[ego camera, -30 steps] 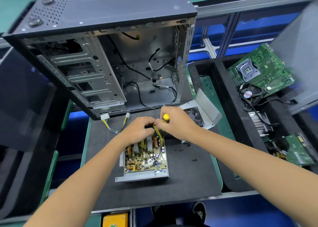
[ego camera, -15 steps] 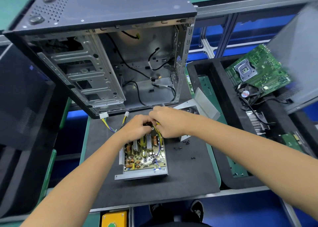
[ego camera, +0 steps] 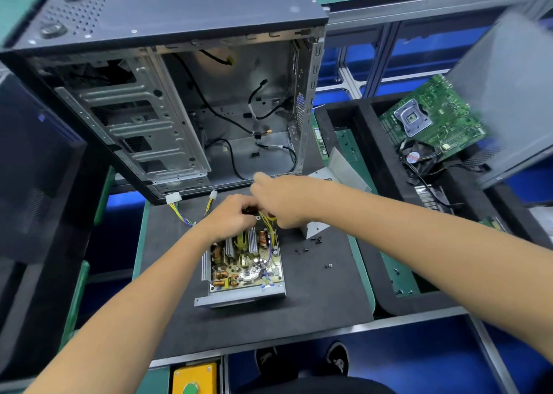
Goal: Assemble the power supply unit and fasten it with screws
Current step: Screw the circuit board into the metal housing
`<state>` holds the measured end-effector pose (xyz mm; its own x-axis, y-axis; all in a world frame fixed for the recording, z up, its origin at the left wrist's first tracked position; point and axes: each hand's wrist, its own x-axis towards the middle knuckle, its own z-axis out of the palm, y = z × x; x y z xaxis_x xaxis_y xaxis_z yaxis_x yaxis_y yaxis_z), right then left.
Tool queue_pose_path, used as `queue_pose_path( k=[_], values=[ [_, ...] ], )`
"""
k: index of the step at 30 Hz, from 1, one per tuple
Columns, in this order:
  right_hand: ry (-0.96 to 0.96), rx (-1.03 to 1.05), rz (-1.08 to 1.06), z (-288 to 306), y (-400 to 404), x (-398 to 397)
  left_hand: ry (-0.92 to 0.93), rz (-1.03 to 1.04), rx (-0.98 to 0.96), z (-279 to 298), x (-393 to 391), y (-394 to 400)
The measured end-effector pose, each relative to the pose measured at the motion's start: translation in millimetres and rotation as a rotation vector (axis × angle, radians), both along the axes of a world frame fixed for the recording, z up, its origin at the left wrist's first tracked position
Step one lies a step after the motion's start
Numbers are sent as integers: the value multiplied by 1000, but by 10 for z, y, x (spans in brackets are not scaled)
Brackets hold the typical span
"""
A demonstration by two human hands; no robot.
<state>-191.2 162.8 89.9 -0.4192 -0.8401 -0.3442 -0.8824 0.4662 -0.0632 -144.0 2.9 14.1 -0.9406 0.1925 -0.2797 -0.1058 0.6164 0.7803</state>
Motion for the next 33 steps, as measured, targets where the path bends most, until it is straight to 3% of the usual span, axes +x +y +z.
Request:
queue_pose_path(
  k=[8,15,33],
  values=[
    [160,-123,49,-85,31,131,29,-36,-4,17,2,11],
    [-11,-148,-76,-67,66,46,-8,-22,-19,-46,5,-6],
    [-90,-268,-295,46,238,-1,-44,14,38,-16,3,4]
  ],
)
